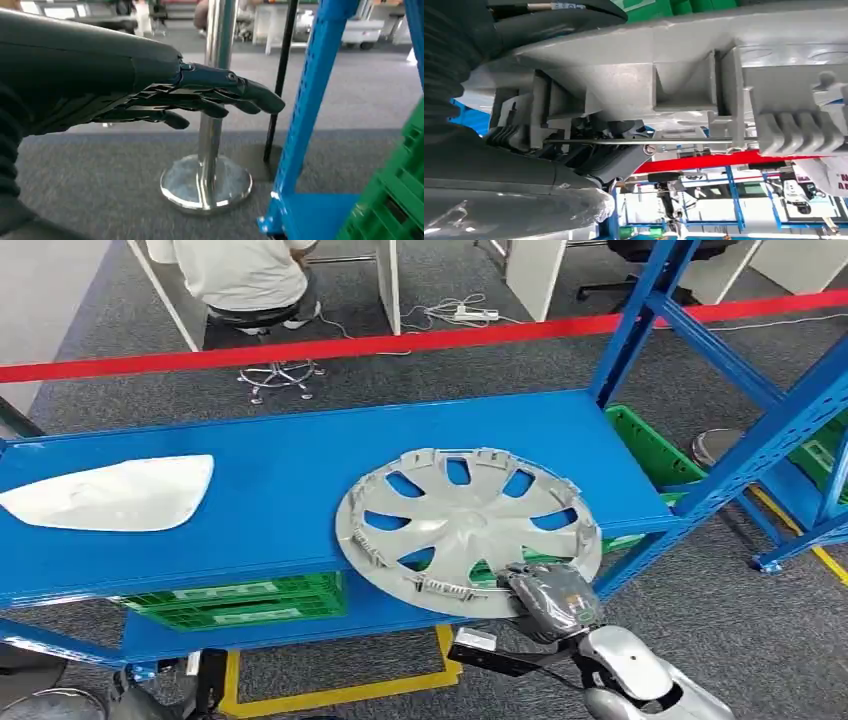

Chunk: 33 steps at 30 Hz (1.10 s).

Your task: Take the parts from the cabinet and place them on the table.

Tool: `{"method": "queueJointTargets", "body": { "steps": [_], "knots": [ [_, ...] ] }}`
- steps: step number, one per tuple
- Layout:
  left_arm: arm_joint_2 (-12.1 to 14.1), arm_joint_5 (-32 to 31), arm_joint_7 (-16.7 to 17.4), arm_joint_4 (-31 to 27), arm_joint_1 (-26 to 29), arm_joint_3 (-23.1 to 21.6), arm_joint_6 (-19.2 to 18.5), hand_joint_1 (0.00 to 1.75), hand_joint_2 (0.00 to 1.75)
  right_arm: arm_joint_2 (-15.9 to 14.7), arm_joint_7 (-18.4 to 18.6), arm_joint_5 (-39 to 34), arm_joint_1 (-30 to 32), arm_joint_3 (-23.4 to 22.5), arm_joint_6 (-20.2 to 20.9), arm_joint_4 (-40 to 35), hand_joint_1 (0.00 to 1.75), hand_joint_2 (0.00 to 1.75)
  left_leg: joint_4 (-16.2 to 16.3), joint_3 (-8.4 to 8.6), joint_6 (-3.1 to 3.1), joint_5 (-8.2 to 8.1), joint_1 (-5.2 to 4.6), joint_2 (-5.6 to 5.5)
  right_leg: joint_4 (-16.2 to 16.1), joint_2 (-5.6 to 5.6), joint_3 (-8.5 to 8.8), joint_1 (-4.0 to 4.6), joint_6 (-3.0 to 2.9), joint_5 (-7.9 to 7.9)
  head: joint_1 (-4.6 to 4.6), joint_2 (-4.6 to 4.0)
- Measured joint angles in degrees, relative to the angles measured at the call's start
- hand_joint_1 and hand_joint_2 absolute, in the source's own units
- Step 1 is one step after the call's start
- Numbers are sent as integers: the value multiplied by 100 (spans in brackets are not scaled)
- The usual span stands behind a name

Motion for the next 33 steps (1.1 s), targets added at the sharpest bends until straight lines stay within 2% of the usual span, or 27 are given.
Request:
{"method": "queueJointTargets", "body": {
  "steps": [8,11,15,21,22,28,29,30,33],
  "knots": [
    [138,96,-2,633,-128,142,2,0,0,18,-20,72,131,-116,0,-89,175,175,0,-1,0,0,1,0,0,0,-2,1,0,0,2,0],
    [151,-89,199,653,-137,153,2,0,0,39,-17,79,144,-129,0,-103,175,175,0,-1,0,0,1,0,0,0,-2,1,0,0,2,0],
    [92,-476,140,333,-122,227,6,0,0,42,-20,85,186,-151,-7,-125,175,175,0,-1,0,0,1,0,0,0,-2,1,0,0,2,0],
    [15,-546,68,-57,-121,415,7,0,0,42,-20,111,248,-179,-17,-170,175,175,0,-1,0,0,1,0,0,0,-2,1,0,0,2,0],
    [13,-546,68,-62,-122,420,7,0,175,42,-20,111,249,-181,-17,-170,175,175,0,-1,0,0,1,0,0,0,-2,1,0,0,2,0],
    [6,-639,81,-95,-132,494,7,0,175,42,-20,114,265,-186,-17,-197,175,175,0,-1,0,0,1,0,0,1,-2,1,0,0,2,0],
    [4,-1015,484,-169,-132,557,7,0,175,42,-20,114,267,-188,-17,-199,175,175,0,-1,0,0,1,1,0,1,-1,1,0,0,2,0],
    [17,-1397,1369,-293,-100,540,7,0,175,46,-18,114,239,-168,-5,-199,175,175,0,-1,0,0,1,1,1,2,0,1,0,0,2,0],
    [69,-1454,2023,-300,-27,433,7,0,175,61,-9,114,202,-136,35,-199,175,175,0,-1,0,0,2,1,1,1,-1,2,0,0,2,0]
  ]
}}
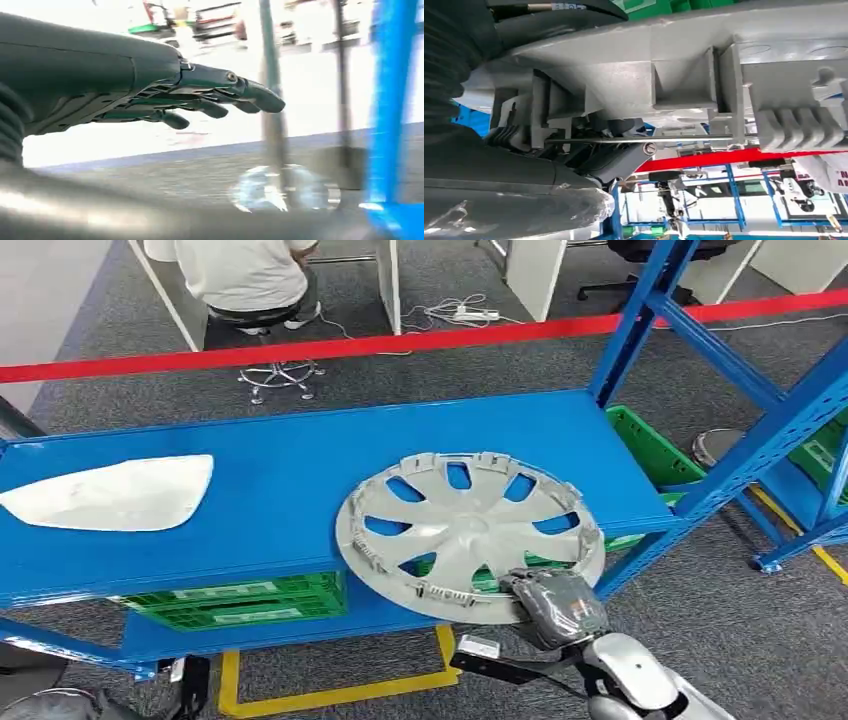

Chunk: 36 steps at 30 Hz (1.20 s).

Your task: Take the parts from the cabinet and place them on the table.

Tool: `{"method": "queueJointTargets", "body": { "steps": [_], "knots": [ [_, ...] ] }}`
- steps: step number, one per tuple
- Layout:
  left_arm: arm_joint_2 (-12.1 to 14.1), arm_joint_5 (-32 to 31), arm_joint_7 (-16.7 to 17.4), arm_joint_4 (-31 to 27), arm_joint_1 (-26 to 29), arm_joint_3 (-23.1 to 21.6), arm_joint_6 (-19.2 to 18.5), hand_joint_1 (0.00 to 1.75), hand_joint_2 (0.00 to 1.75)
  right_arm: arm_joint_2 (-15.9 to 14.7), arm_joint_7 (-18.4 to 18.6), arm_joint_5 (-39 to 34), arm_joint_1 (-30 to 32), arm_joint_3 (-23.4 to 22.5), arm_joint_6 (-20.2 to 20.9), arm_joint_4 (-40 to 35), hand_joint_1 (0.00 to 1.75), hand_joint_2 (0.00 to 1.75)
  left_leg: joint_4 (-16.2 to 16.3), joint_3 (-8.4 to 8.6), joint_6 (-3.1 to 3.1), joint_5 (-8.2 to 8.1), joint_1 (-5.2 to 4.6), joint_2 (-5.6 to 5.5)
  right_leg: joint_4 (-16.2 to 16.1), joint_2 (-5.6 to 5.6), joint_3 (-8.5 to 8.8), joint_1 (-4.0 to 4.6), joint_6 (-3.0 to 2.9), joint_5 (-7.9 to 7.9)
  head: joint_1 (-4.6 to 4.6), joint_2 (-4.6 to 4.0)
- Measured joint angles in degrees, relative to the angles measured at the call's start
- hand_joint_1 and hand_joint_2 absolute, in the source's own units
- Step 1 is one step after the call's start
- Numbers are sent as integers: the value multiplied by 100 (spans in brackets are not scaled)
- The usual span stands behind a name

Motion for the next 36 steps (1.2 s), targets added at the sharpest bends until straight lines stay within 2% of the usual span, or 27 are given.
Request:
{"method": "queueJointTargets", "body": {
  "steps": [3,10,11,15,19,22,27,32,36],
  "knots": [
    [68,87,237,37,46,-109,0,0,175,31,24,0,-60,31,31,2,175,175,0,0,0,0,0,0,0,0,0,0,0,0,0,0],
    [151,122,270,133,73,-214,0,0,175,63,46,0,-96,66,39,4,175,175,0,0,0,1,0,0,0,0,1,0,0,0,0,0],
    [155,122,272,138,73,-221,0,0,0,66,48,0,-98,66,39,4,175,175,0,0,0,1,0,0,0,0,1,0,0,0,0,0],
    [186,221,266,201,73,-223,2,0,0,70,50,0,-102,70,42,4,175,175,0,0,0,0,-1,0,0,0,0,-1,0,0,0,0],
    [245,444,60,356,67,-223,0,0,0,72,50,0,-115,79,48,4,175,175,0,0,0,0,0,0,0,1,-1,0,0,0,0,0],
    [320,739,-95,645,42,-212,0,0,0,72,50,0,-123,79,55,4,175,175,0,0,0,0,0,0,0,0,-1,0,0,0,0,0],
    [468,1102,-51,1159,5,-171,-169,0,0,79,50,0,-142,83,63,13,175,175,0,0,0,0,0,0,0,1,0,0,0,0,0,0],
    [595,1123,288,1456,5,-136,-341,0,0,92,33,-2,-217,112,101,53,175,175,0,-1,0,0,0,0,0,1,-1,0,0,0,0,0],
    [680,990,896,1576,18,-138,-640,0,0,131,-2,-39,-314,144,149,98,175,175,0,-1,0,0,1,0,0,3,-1,0,0,0,0,0]
  ]
}}
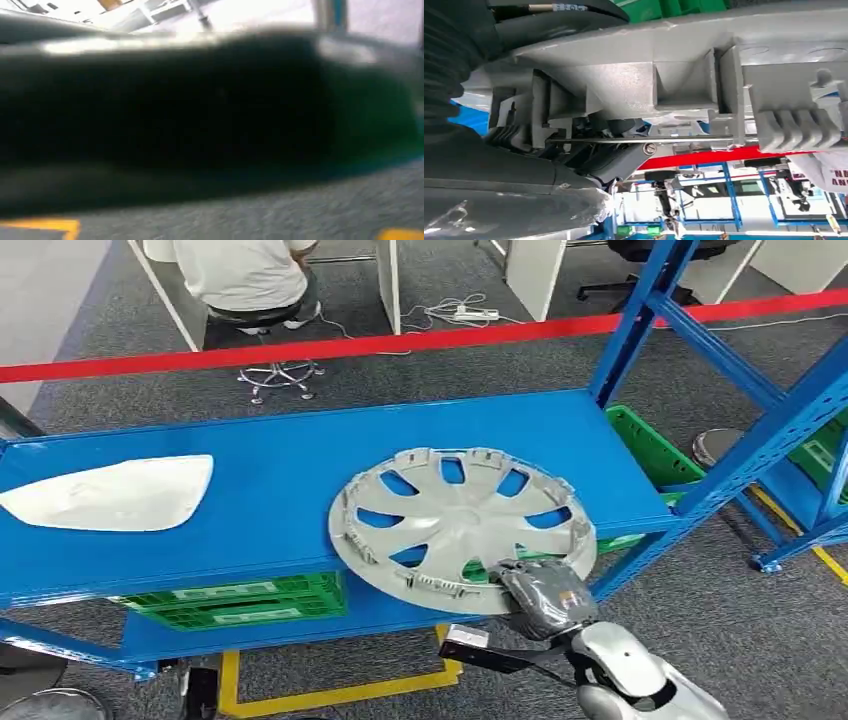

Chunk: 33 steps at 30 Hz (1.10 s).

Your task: Take the parts from the cabinet and place them on the table.

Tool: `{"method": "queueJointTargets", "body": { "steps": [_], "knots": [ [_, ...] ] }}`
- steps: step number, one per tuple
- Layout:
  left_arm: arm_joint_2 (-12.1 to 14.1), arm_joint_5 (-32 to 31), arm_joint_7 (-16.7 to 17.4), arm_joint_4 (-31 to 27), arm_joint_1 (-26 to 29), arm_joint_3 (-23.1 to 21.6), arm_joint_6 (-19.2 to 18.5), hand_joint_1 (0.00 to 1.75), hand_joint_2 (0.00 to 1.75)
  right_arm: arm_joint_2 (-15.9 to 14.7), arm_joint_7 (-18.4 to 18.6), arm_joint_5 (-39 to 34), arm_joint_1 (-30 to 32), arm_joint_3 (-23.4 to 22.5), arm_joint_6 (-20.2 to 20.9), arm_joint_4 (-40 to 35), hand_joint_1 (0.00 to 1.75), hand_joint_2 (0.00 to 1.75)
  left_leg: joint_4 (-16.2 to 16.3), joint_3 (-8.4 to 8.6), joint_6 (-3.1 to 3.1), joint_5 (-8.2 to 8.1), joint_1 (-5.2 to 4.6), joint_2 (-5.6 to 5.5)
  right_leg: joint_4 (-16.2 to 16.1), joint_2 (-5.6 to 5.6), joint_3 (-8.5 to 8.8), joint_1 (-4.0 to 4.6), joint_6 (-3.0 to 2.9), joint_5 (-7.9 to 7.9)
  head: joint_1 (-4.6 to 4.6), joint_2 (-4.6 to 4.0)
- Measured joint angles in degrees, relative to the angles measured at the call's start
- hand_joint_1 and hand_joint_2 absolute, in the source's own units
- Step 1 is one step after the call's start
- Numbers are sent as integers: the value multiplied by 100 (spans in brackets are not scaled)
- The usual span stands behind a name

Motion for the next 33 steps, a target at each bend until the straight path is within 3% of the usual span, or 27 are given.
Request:
{"method": "queueJointTargets", "body": {
  "steps": [7,17,33],
  "knots": [
    [94,-7,276,85,36,2,-195,0,0,57,-4,-2,-71,55,15,63,175,175,0,-1,0,0,0,0,0,-1,-1,0,0,0,0,0],
    [164,603,-571,105,93,146,-853,0,0,57,-59,-2,-41,61,7,100,175,175,0,0,0,0,-1,0,0,1,-2,0,0,0,0,0],
    [218,743,-605,105,122,219,-866,0,0,57,-112,-2,-43,61,7,111,175,175,0,0,0,0,0,0,0,1,-1,0,0,0,0,0]
  ]
}}
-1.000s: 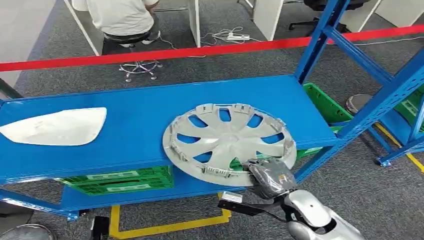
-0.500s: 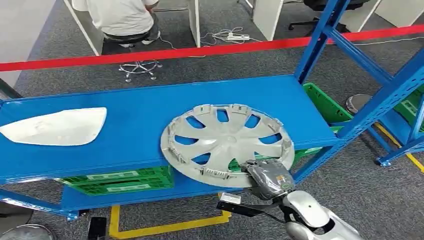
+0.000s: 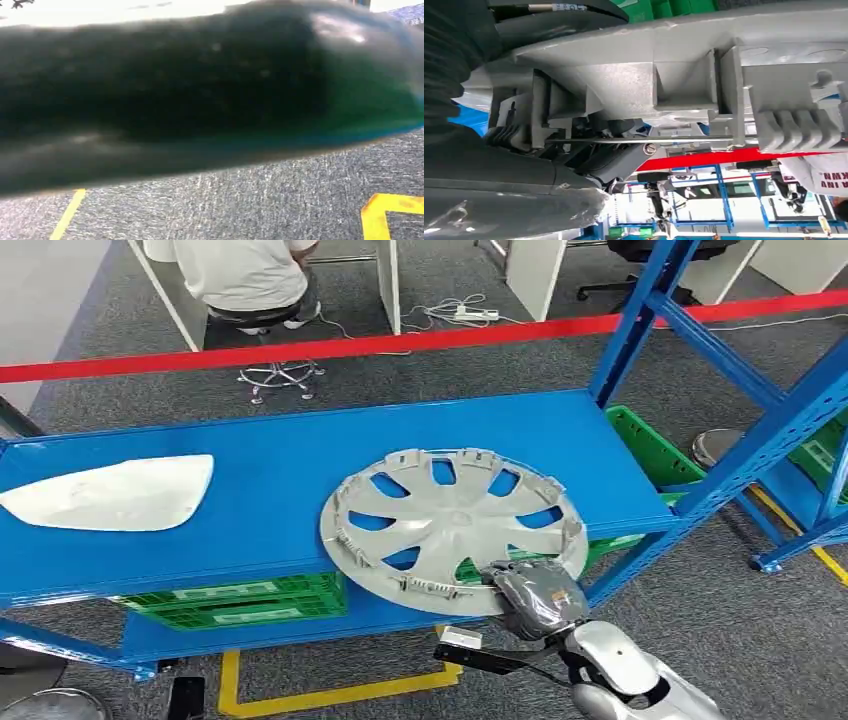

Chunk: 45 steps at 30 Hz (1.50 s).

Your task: Take the parts from the cabinet and place them on the table.

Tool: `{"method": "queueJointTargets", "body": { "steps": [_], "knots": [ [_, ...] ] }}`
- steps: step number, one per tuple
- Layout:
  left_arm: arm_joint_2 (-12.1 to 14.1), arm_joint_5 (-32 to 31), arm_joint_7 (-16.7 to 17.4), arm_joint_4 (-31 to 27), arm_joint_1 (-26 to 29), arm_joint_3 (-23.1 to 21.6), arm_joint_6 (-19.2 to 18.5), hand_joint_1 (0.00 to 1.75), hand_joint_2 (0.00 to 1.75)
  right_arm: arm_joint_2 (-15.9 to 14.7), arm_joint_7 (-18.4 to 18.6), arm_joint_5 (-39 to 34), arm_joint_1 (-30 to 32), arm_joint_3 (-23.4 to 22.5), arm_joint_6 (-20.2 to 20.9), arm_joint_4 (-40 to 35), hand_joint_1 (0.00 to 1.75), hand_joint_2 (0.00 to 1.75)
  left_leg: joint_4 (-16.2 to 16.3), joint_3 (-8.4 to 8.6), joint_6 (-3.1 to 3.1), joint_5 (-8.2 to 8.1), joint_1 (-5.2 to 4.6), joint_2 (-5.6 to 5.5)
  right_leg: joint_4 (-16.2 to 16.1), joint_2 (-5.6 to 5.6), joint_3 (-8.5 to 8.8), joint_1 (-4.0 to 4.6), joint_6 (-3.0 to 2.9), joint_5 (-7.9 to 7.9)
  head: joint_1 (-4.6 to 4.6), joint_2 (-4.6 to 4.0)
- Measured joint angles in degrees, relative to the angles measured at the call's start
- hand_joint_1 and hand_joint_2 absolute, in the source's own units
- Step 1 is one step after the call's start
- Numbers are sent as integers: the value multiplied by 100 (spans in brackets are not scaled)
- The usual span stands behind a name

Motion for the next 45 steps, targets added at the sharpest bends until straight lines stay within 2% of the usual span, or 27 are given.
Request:
{"method": "queueJointTargets", "body": {
  "steps": [19,45],
  "knots": [
    [28,33,-205,2,27,0,2,0,0,0,-26,2,1,0,0,2,175,175,0,0,0,0,0,0,0,0,-1,0,0,0,0,0],
    [37,70,-177,4,40,-17,53,0,0,0,-46,4,-2,9,0,22,175,175,0,0,0,0,0,0,0,0,0,0,0,0,0,0]
  ]
}}
